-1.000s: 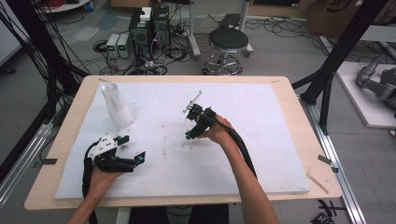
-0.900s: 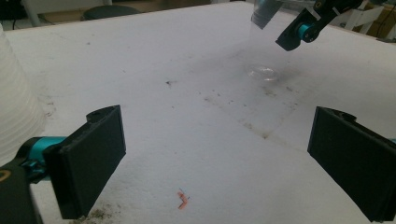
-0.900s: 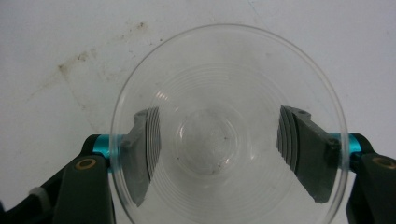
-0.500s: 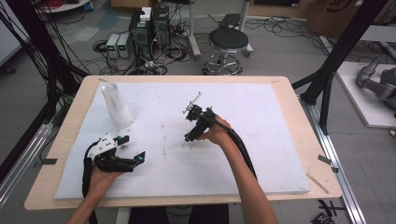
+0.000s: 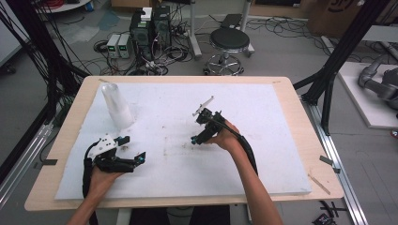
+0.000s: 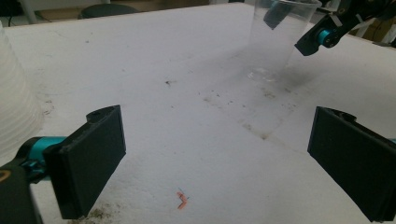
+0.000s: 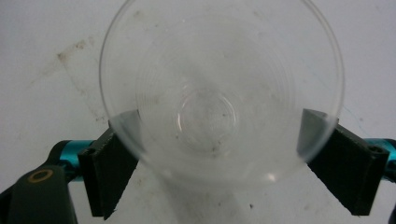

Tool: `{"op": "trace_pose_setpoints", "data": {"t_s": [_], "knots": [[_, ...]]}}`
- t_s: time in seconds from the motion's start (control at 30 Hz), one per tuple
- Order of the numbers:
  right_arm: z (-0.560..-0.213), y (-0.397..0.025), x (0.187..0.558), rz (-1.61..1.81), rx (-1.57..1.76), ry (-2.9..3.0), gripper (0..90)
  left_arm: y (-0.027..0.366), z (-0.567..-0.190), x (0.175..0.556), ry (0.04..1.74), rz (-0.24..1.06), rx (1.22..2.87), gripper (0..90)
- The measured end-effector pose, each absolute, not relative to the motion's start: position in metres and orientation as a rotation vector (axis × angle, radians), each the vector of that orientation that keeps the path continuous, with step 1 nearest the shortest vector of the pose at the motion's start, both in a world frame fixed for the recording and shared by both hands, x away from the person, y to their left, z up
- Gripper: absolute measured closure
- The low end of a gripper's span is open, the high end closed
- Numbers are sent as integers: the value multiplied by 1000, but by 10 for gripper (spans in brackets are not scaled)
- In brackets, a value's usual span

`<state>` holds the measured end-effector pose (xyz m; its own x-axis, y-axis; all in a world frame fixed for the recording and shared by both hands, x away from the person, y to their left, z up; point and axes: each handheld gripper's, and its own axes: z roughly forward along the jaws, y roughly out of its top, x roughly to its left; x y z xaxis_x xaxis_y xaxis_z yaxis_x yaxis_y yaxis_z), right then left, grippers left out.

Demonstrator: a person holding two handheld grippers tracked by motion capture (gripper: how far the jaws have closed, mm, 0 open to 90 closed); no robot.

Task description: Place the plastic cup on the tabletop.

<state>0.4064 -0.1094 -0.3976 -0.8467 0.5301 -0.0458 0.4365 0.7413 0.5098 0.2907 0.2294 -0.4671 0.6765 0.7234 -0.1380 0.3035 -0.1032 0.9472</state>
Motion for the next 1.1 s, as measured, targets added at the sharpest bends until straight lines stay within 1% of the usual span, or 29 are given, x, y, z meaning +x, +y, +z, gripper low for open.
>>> {"op": "trace_pose_setpoints", "data": {"t_s": [0.23,0.5,0.83,1.1], "knots": [[-394,-138,387,867,787,2678,134,230,-467,291,846,431,1684,42],[-397,-180,353,1048,806,2540,134,232,-467,291,847,425,1675,42],[-419,-220,318,1159,885,2377,134,233,-467,291,855,427,1665,42],[-435,-243,308,1201,942,2281,134,233,-467,290,852,437,1657,42]]}}
